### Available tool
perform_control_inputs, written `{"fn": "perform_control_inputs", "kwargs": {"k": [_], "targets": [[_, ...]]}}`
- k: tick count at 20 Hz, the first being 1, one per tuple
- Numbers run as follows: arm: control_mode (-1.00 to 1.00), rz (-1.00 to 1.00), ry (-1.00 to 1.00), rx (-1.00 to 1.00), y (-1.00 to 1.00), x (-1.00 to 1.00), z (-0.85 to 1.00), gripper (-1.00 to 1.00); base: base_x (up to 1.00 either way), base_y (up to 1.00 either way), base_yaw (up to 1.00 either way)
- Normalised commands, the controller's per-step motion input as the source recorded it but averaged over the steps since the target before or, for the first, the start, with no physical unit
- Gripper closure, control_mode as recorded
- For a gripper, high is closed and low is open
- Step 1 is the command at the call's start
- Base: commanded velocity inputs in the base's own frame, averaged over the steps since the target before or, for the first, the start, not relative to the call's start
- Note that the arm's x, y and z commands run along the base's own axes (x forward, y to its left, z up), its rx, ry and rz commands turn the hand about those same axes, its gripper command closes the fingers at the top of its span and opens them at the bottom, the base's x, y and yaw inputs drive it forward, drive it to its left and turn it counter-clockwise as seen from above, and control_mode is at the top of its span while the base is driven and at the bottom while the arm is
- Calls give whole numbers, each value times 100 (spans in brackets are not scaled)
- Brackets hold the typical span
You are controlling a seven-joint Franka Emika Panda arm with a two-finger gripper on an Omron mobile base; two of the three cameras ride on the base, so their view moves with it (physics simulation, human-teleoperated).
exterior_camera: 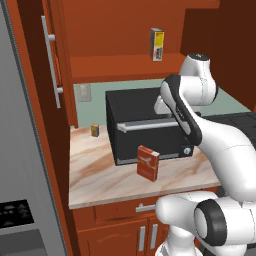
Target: Pick the cereal and boxed food from the counter and place them in the cabinets closest to them.
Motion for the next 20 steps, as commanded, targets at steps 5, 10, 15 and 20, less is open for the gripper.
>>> {"fn": "perform_control_inputs", "kwargs": {"k": [5, 10, 15, 20], "targets": [[-100, 0, 0, 0, 0, 0, 0, -100, 0, 0, 0], [-100, 0, 0, 0, 0, 0, 0, -100, 0, 0, 0], [-100, 0, 0, 0, 0, 0, 0, -100, 0, 0, 0], [-100, 1, 4, -1, 7, 0, -7, -100, 0, 0, 0]]}}
